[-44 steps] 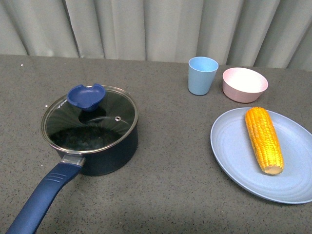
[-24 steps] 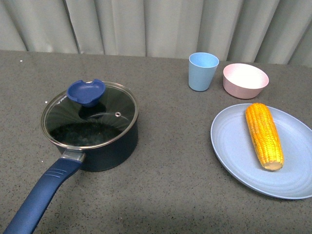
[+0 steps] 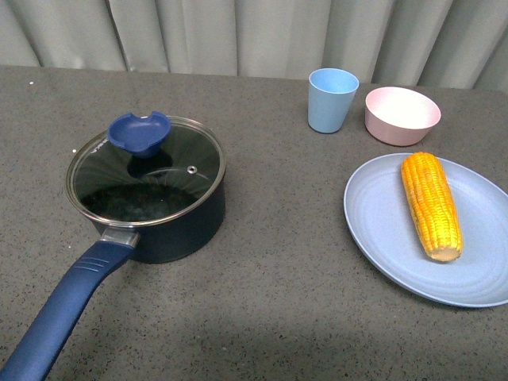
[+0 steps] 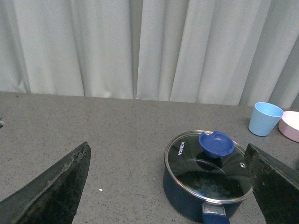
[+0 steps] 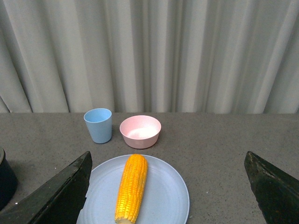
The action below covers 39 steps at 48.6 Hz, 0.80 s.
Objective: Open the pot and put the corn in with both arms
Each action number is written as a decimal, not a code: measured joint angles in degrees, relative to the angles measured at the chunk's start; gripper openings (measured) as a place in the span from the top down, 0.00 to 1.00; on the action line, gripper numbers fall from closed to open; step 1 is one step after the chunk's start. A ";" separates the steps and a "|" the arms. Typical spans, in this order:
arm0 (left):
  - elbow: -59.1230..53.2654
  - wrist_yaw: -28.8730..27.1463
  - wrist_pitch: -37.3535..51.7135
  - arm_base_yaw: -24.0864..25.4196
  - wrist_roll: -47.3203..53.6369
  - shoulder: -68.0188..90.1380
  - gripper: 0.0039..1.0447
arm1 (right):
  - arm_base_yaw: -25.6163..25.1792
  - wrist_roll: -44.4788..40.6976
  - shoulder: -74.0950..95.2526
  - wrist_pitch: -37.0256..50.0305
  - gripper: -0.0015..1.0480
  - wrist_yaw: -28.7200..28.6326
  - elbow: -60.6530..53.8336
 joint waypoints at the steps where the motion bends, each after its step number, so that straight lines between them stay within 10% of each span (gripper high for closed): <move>1: 0.00 0.00 0.00 0.00 0.00 0.00 0.06 | 0.00 0.00 0.00 0.00 0.09 0.00 0.00; 39: 0.00 0.00 0.00 0.00 0.00 0.00 0.06 | 0.00 0.00 0.00 0.00 0.09 0.00 0.00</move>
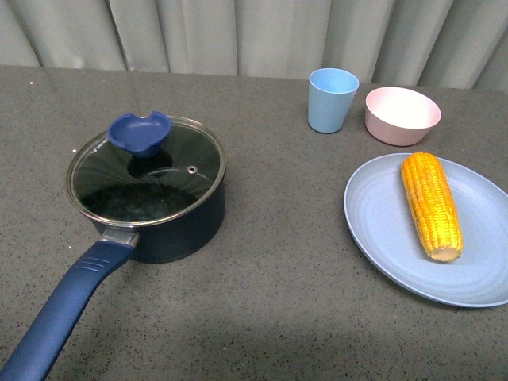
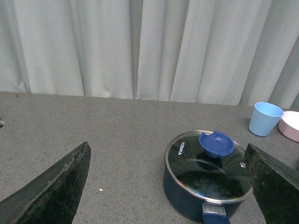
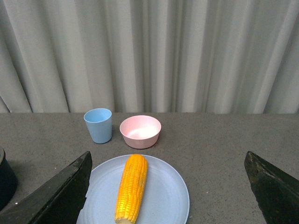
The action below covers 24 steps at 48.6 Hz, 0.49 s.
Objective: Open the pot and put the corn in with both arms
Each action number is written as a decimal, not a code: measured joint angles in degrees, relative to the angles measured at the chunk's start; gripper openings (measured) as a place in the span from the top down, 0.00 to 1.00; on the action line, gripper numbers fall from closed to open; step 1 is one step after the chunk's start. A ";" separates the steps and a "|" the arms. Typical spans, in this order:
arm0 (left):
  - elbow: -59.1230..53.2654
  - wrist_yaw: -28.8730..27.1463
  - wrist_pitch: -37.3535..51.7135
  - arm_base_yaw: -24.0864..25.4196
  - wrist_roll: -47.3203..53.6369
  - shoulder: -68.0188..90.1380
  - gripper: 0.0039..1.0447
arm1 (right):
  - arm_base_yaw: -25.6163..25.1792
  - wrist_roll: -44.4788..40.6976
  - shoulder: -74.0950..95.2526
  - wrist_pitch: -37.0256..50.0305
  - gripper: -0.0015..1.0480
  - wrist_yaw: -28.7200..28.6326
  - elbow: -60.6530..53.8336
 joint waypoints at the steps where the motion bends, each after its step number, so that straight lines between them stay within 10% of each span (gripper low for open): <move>1: 0.00 0.00 0.00 0.00 0.00 0.00 0.06 | 0.00 0.00 0.00 0.00 0.09 0.00 0.00; 24: 0.24 -3.52 -1.44 -0.96 -0.94 0.96 0.06 | 0.00 0.00 0.00 0.00 0.09 0.00 0.00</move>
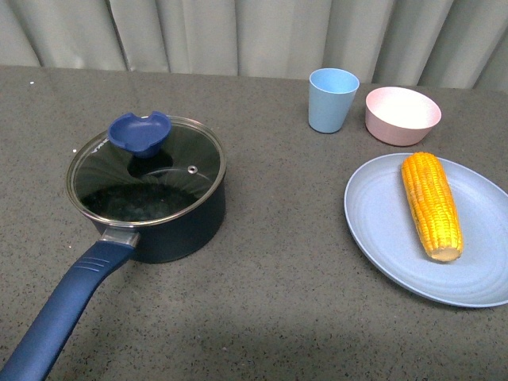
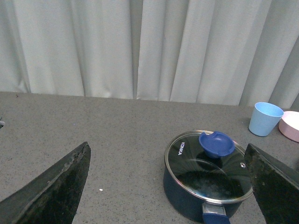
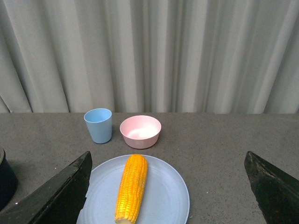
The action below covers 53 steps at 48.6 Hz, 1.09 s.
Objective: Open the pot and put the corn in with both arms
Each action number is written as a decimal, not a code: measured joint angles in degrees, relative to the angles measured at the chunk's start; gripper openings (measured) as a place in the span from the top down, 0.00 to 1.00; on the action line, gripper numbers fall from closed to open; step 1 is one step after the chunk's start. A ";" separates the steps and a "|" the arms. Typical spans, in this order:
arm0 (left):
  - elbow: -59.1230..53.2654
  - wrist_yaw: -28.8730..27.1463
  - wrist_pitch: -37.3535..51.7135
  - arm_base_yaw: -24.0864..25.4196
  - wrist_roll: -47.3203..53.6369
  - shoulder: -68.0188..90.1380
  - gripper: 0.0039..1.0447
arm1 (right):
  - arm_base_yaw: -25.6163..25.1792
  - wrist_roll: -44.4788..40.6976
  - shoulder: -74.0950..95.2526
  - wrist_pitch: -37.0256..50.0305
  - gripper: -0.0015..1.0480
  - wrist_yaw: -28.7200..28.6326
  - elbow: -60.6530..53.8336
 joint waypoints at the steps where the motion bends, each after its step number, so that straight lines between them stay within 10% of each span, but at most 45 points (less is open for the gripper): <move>1: 0.00 -2.36 -0.22 -0.72 -0.55 1.51 0.06 | 0.00 0.00 0.00 0.00 0.09 0.00 0.00; 15: 1.79 -3.82 21.77 -7.89 -5.20 29.38 0.06 | 0.00 0.00 0.00 0.00 0.09 0.00 0.00; 37: 9.22 8.31 44.92 -18.88 -13.55 73.61 0.06 | 0.00 0.00 0.00 0.00 0.09 0.00 0.00; 53: 10.40 4.61 59.54 -23.02 -14.47 86.27 0.06 | 0.00 0.00 0.00 0.00 0.09 0.00 0.00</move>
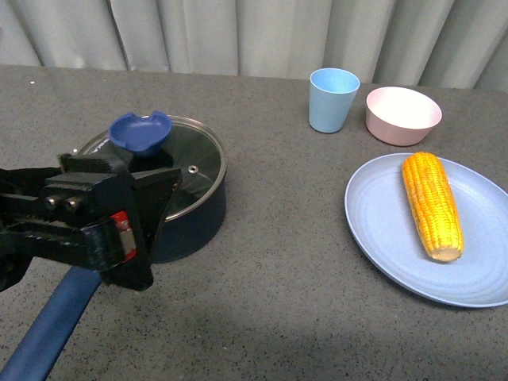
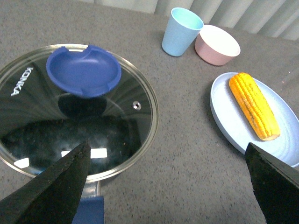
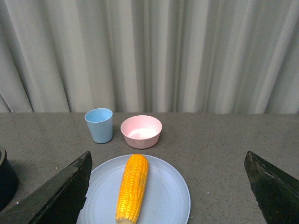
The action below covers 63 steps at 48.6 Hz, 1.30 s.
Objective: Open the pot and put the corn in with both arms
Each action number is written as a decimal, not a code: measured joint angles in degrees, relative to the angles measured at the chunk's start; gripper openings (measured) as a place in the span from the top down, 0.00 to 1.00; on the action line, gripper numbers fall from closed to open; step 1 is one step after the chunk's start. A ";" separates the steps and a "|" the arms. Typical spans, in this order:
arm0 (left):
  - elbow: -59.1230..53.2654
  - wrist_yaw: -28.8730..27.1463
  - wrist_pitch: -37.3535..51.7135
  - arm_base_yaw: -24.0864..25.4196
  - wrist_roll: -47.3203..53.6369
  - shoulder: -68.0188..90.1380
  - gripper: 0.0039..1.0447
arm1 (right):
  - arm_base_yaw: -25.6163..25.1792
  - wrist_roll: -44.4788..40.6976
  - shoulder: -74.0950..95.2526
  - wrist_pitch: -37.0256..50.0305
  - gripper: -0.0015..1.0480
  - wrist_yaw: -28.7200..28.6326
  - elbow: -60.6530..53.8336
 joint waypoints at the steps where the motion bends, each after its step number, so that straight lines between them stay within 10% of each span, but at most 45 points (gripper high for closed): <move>1: 0.44 -1.05 1.88 -0.22 0.39 1.75 0.06 | 0.00 0.00 0.00 0.00 0.09 0.00 0.00; 63: 18.01 -5.25 12.22 4.07 10.32 29.42 0.06 | 0.00 0.00 0.00 0.00 0.09 0.00 0.00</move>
